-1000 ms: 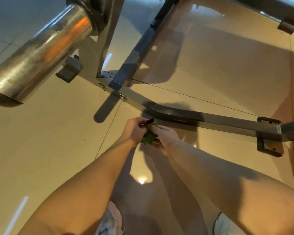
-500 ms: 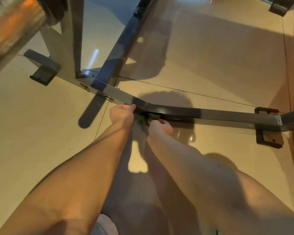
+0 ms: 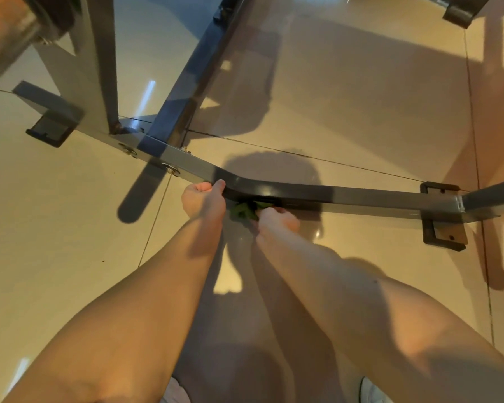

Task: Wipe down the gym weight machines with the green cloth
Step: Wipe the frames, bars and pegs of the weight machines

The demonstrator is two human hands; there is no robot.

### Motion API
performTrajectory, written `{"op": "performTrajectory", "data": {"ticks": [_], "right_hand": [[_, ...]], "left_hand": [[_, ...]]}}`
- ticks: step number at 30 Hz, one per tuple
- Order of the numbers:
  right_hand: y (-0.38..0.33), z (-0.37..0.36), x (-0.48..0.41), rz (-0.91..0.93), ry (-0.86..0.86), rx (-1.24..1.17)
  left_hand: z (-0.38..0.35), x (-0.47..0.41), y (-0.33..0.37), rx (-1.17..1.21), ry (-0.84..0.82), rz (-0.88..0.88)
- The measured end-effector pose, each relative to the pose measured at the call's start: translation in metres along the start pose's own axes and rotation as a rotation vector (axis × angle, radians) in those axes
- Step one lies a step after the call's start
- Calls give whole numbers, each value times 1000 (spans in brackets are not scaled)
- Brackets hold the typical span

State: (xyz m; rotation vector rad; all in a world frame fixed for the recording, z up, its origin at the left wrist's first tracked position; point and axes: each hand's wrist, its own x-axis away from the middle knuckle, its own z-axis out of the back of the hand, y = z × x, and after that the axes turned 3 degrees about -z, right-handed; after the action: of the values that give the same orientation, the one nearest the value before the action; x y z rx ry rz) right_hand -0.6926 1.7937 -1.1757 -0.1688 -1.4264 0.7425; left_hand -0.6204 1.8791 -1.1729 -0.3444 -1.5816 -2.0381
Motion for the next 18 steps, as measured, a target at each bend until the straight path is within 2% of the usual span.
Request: {"op": "performTrajectory", "data": {"ticks": [3,6,8,10,12,13,16,18], "right_hand": [[-2,8,-10,-13,-52,25],[-24,52,-35,-1,78,-3],[-41,69,-50,-85,-26,-91],[-47,64,-49,-79,34,-206],[-26,47,-24,-12,79,-53],[-16,28,-12,-15,69,-37],[-5,-2,12,-153,-131,-123],[-16,15,10,-119,-102,-107]], "left_hand": [[-2,2,1,-18,14,11],[-4,1,0,4,29,37],[-4,3,1,13,33,49],[-5,2,1,24,37,61],[-7,4,2,25,41,54],[-8,4,1,30,51,52],[-11,4,-1,7,72,18],[-12,3,-3,2,72,-10]]}}
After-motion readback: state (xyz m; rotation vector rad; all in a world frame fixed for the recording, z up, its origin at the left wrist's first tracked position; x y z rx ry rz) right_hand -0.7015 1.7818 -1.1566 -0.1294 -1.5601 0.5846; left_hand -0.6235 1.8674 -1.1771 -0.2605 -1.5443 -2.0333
